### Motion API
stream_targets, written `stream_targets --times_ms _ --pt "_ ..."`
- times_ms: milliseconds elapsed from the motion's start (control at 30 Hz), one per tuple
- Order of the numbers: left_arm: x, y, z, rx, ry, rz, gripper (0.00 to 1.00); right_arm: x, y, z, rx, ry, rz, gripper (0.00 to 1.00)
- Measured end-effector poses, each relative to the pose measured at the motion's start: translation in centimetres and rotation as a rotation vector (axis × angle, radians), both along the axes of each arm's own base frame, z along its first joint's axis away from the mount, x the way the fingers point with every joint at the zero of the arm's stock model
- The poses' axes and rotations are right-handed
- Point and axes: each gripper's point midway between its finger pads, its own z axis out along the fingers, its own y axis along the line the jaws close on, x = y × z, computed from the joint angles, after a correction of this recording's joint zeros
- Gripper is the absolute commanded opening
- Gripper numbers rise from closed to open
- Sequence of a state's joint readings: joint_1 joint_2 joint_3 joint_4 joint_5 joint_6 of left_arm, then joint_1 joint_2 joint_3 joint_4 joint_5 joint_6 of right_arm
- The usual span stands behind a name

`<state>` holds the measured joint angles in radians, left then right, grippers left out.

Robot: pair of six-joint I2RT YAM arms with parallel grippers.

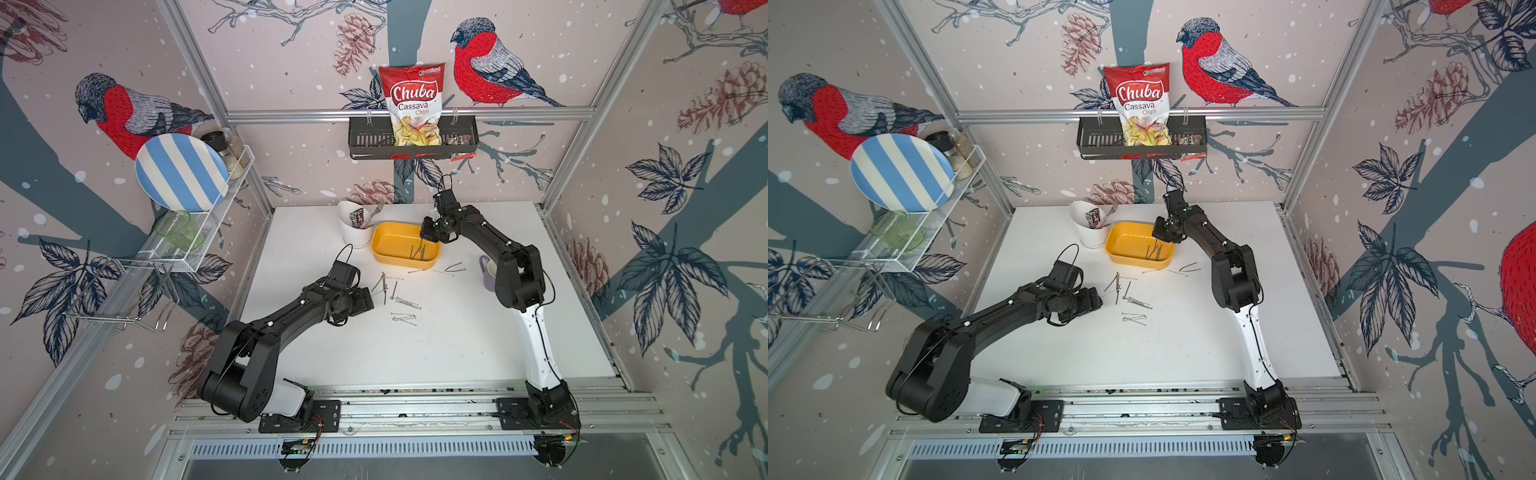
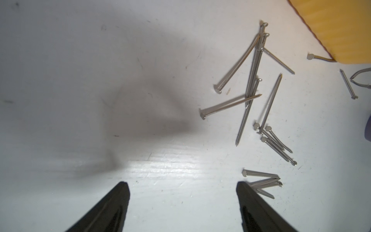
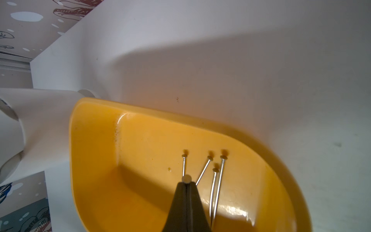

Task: Put the nails on the desktop into the storage box
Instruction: Place the nail in the storage box.

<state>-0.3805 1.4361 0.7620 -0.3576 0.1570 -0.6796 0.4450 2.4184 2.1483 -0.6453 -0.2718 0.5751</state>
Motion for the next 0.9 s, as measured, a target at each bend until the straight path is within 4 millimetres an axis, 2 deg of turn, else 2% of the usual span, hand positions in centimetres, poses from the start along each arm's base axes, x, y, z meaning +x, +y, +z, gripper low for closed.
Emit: stream_targets --times_ms 167,333,633,767,900 --pt "1.0 -0.3 0.0 0.006 0.000 -0.020 0.87 -0.1 0.0 -1.6 -0.010 0.023 0.000 0.00" --pt "1.4 -0.7 -0.1 0.000 0.007 -0.041 0.87 -0.5 -0.2 -3.4 -0.027 0.057 0.000 0.05" --pt "1.8 -0.8 -0.2 0.002 0.009 -0.046 0.87 -0.5 -0.8 -3.9 -0.037 0.067 0.003 0.20" --pt "2.1 -0.9 -0.2 -0.001 0.003 -0.045 0.87 -0.5 -1.0 -2.8 -0.033 0.055 0.013 0.26" --pt "2.8 -1.2 0.1 -0.005 -0.010 -0.043 0.87 -0.7 -0.5 0.7 0.000 -0.004 0.048 0.28"
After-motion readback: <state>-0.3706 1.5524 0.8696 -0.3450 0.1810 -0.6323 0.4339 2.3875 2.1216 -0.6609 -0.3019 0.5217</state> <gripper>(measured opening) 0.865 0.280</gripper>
